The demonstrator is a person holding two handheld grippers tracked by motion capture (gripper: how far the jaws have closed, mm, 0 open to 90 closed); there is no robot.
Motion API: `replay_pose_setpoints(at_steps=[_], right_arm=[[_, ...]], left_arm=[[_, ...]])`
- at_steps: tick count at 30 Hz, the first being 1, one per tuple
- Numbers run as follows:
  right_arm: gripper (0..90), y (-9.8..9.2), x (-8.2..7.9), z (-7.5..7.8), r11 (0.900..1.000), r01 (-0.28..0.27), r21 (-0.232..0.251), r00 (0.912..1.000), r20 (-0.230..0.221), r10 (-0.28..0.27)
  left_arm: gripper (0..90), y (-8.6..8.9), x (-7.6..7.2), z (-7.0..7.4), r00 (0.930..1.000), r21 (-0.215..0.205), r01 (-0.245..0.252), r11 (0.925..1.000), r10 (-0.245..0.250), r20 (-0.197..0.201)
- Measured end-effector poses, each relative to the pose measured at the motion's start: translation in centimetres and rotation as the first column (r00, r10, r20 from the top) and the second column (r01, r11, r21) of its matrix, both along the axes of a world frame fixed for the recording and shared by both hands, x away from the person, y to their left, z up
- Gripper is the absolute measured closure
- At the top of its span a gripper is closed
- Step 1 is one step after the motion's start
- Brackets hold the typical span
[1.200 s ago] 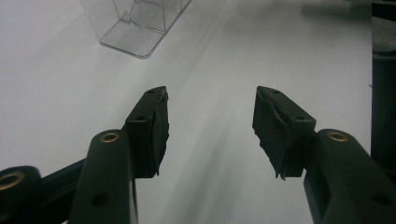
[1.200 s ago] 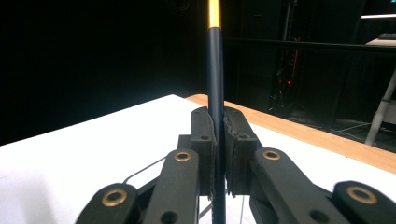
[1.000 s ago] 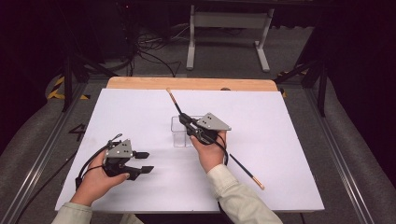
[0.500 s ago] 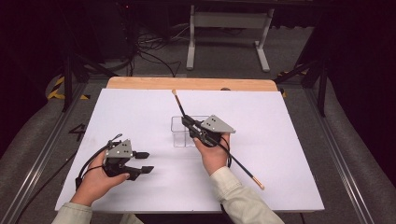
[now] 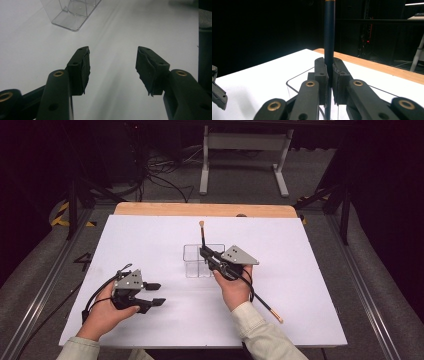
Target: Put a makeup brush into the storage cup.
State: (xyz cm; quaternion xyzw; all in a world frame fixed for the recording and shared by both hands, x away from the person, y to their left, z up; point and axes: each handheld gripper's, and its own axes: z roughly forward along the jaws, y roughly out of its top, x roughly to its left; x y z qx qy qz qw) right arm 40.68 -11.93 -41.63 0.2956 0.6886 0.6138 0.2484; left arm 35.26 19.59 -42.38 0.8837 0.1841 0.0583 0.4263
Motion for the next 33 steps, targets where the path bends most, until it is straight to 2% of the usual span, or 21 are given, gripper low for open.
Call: replay_pose_setpoints(at_steps=[6,18,33], right_arm=[[84.4,0.0,0.2,-0.2,1.000,0.012,-0.027,0.9999,0.001,-0.012],[84.3,0.0,0.5,-1.5,0.999,0.039,-0.027,0.9988,-0.029,-0.040],[84.3,-0.1,0.5,-1.6,0.998,0.047,-0.033,0.9976,-0.048,-0.049]], left_arm=[[45.7,0.1,0.1,0.0,1.0000,-0.002,0.001,1.0000,-0.001,0.003],[45.8,0.1,0.0,-0.1,1.0000,-0.001,0.002,1.0000,-0.002,0.000],[45.8,0.0,0.0,0.0,1.0000,-0.001,0.002,1.0000,-0.002,0.000]])
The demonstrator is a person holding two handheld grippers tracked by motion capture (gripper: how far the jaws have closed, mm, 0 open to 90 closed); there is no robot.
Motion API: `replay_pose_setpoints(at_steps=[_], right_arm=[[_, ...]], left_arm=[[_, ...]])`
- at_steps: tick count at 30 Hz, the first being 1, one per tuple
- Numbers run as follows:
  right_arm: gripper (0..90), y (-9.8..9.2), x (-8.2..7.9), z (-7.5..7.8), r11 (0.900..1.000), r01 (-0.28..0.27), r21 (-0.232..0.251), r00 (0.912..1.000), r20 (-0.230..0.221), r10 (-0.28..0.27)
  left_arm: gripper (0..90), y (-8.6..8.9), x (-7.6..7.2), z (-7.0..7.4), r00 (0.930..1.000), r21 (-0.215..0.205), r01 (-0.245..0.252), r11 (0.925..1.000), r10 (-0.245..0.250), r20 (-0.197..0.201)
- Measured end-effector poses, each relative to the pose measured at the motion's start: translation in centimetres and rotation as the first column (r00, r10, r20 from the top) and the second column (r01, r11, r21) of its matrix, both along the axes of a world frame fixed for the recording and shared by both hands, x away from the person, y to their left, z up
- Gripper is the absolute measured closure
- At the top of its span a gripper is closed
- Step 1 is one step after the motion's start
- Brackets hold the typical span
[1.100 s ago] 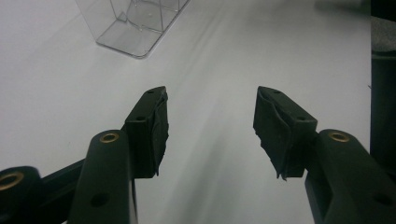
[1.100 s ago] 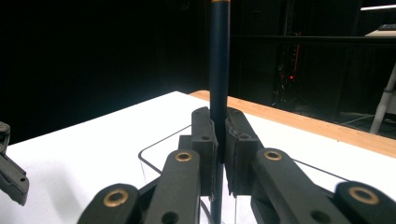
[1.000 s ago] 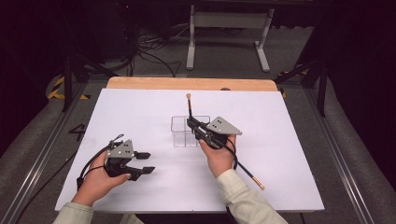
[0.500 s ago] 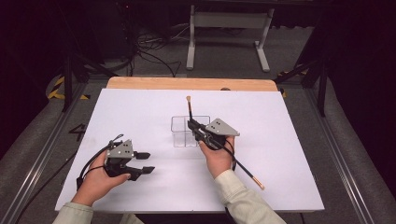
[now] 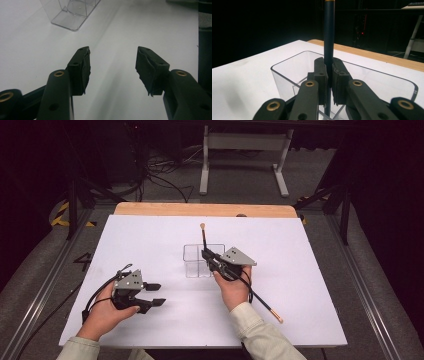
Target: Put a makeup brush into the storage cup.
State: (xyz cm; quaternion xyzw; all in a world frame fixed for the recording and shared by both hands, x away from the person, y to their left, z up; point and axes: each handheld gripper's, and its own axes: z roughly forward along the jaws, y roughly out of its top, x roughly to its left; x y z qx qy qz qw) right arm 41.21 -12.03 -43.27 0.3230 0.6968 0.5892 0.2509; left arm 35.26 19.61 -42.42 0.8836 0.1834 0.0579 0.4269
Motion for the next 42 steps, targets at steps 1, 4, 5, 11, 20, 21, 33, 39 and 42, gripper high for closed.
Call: replay_pose_setpoints(at_steps=[1,4,5,11,20,21,33,39,42], right_arm=[[84.3,0.0,0.0,0.0,1.000,-0.001,-0.001,1.0000,-0.002,0.001],[84.3,0.0,0.0,-0.1,1.000,0.001,-0.003,1.0000,-0.006,-0.001],[84.2,0.0,0.0,-0.1,1.000,0.002,-0.005,1.0000,-0.007,-0.002],[84.2,-0.1,0.0,-0.2,1.000,0.008,-0.004,0.9998,-0.019,-0.008],[83.1,-0.1,0.0,-0.3,1.000,0.009,0.003,0.9997,-0.021,-0.009],[78.6,-0.2,0.0,-0.3,1.000,0.006,0.007,0.9998,-0.020,-0.006],[61.6,-0.7,-0.2,0.4,0.997,0.010,0.070,0.9999,-0.010,-0.009],[48.7,-1.1,-0.9,2.3,0.997,-0.022,0.069,0.9997,0.012,0.021],[41.4,-1.4,-1.3,3.1,0.997,-0.037,0.065,0.9993,0.010,0.036]], left_arm=[[45.8,0.0,0.0,0.0,1.0000,0.001,0.001,1.0000,-0.001,0.000],[45.8,0.0,0.0,0.0,1.0000,0.001,0.000,1.0000,0.000,-0.001],[45.9,0.0,0.0,0.0,1.0000,0.000,0.000,1.0000,0.000,0.000],[45.9,0.0,0.0,0.0,1.0000,0.001,0.001,1.0000,-0.001,0.000],[45.9,0.0,0.0,0.0,1.0000,0.003,0.001,1.0000,-0.001,-0.001],[45.9,0.0,0.0,0.0,1.0000,0.004,0.001,1.0000,-0.001,0.000],[45.6,0.0,0.0,-0.1,1.0000,0.004,0.000,1.0000,0.000,-0.003],[41.0,0.0,0.0,-0.1,1.0000,0.004,-0.008,1.0000,0.008,-0.003],[35.9,0.0,0.0,-0.1,0.9998,0.005,-0.022,0.9997,0.022,0.001]])
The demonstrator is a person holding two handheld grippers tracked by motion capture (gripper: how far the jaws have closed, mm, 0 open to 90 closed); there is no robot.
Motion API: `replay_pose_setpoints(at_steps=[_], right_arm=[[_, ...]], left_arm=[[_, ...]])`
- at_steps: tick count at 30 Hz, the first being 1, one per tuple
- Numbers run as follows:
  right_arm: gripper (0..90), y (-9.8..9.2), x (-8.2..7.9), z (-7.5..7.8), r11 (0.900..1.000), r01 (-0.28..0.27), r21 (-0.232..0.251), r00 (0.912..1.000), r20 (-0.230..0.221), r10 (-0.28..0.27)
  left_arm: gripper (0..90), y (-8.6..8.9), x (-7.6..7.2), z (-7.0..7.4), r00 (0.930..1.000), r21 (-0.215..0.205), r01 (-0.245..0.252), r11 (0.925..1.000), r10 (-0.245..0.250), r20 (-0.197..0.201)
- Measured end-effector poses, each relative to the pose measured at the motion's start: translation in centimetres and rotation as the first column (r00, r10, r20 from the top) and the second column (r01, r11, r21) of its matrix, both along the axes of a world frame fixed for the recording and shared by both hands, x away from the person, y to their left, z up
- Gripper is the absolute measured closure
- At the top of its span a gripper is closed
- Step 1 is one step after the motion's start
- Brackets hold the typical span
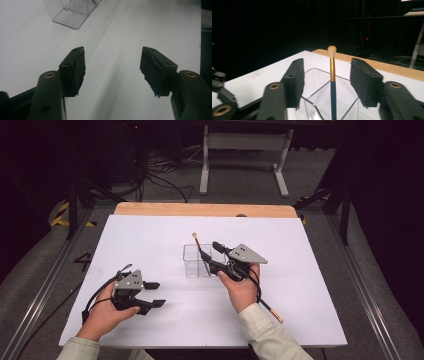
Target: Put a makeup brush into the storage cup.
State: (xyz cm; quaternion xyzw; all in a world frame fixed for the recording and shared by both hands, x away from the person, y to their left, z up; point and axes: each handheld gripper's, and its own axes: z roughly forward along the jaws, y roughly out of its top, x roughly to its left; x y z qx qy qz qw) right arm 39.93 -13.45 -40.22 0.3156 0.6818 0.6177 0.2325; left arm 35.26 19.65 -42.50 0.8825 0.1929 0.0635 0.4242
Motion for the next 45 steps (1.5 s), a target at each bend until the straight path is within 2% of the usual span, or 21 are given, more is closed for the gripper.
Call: replay_pose_setpoints(at_steps=[3,6,13,15,22,24,45], right_arm=[[35.5,-0.5,-0.2,0.6,1.000,-0.013,-0.010,0.9998,-0.015,0.013],[33.5,-0.9,-0.4,0.9,1.000,-0.020,-0.017,0.9996,-0.022,0.019],[28.0,-2.8,-0.9,2.3,0.998,-0.040,-0.052,0.9988,-0.030,0.039],[26.7,-3.5,-1.1,2.7,0.996,-0.042,-0.075,0.9986,-0.035,0.040],[26.0,-5.7,-1.8,3.7,0.992,-0.040,-0.121,0.9982,-0.049,0.034],[25.4,-6.9,-2.2,4.2,0.989,-0.034,-0.147,0.9980,-0.057,0.026],[24.4,-11.9,-3.8,5.5,0.979,0.007,-0.203,0.9931,-0.113,-0.031]], left_arm=[[28.8,0.1,0.1,0.0,0.9997,0.000,-0.023,0.9997,0.023,0.007],[22.8,0.1,0.1,-0.1,0.9995,-0.011,-0.032,0.9994,0.032,0.005],[16.9,0.3,0.3,-0.2,0.9984,-0.012,-0.057,0.9983,0.057,0.008],[15.7,0.5,0.3,-0.2,0.9980,-0.015,-0.062,0.9980,0.062,0.005],[14.6,0.7,0.5,-0.3,0.9976,-0.007,-0.069,0.9976,0.069,0.002],[14.6,0.8,0.5,-0.3,0.9976,-0.002,-0.069,0.9976,0.069,0.003],[14.6,0.9,0.8,-0.1,0.9970,0.020,-0.078,0.9968,0.078,0.001]])
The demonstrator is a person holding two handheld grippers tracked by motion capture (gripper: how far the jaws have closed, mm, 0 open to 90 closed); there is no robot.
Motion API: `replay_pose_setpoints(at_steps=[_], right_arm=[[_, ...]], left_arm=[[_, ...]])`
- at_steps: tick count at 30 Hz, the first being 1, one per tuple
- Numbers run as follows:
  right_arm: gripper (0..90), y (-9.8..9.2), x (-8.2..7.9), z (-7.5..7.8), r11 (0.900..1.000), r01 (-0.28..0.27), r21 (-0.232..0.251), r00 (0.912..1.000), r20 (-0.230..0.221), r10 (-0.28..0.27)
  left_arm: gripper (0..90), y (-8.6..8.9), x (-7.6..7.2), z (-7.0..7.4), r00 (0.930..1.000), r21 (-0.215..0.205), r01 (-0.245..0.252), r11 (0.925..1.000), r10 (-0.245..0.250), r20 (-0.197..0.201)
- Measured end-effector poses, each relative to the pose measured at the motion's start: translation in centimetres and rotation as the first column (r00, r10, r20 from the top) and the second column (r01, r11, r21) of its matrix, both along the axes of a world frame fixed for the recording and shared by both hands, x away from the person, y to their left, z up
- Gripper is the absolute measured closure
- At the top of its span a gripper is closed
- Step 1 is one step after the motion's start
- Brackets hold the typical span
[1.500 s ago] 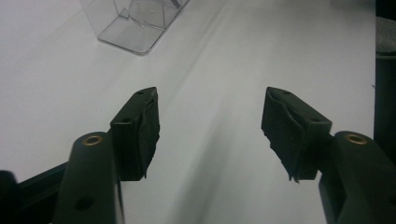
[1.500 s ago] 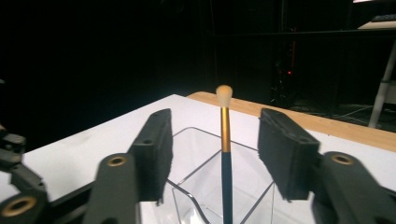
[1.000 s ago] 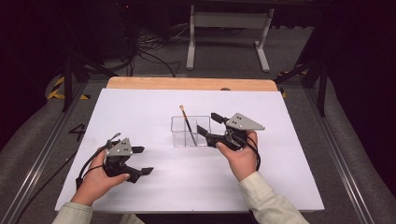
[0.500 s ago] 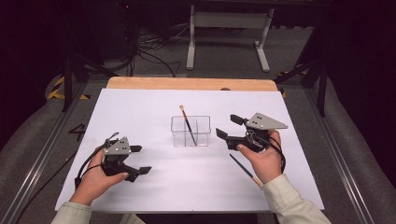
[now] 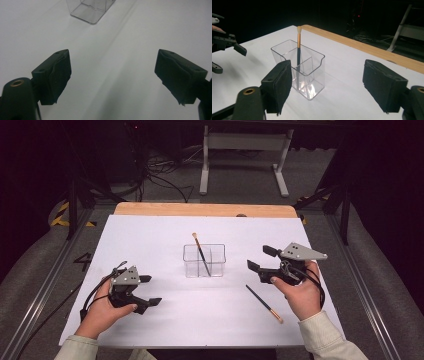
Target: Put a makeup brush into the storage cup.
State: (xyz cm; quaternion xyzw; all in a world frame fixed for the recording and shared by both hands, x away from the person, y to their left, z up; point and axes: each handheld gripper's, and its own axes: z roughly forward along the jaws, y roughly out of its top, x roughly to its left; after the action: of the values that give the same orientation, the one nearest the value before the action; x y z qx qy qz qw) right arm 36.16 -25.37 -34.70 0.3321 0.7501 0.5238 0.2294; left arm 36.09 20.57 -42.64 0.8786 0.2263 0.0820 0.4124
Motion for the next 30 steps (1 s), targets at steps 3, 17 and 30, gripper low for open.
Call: replay_pose_setpoints(at_steps=[3,17,30], right_arm=[[24.4,-0.3,-0.2,0.1,1.000,0.003,-0.003,1.0000,-0.007,-0.003],[24.4,-2.3,-1.4,0.7,0.999,0.019,-0.027,0.9989,-0.043,-0.020],[28.8,-3.3,-2.2,0.5,0.997,0.017,-0.077,0.9931,-0.114,-0.026]], left_arm=[[14.6,0.0,0.0,0.0,1.0000,0.005,0.002,1.0000,-0.002,0.002],[14.3,-0.1,0.1,0.3,0.9999,-0.003,0.012,0.9999,-0.012,0.009],[14.3,-0.8,0.4,0.3,0.9994,0.003,0.034,0.9994,-0.034,0.009]])
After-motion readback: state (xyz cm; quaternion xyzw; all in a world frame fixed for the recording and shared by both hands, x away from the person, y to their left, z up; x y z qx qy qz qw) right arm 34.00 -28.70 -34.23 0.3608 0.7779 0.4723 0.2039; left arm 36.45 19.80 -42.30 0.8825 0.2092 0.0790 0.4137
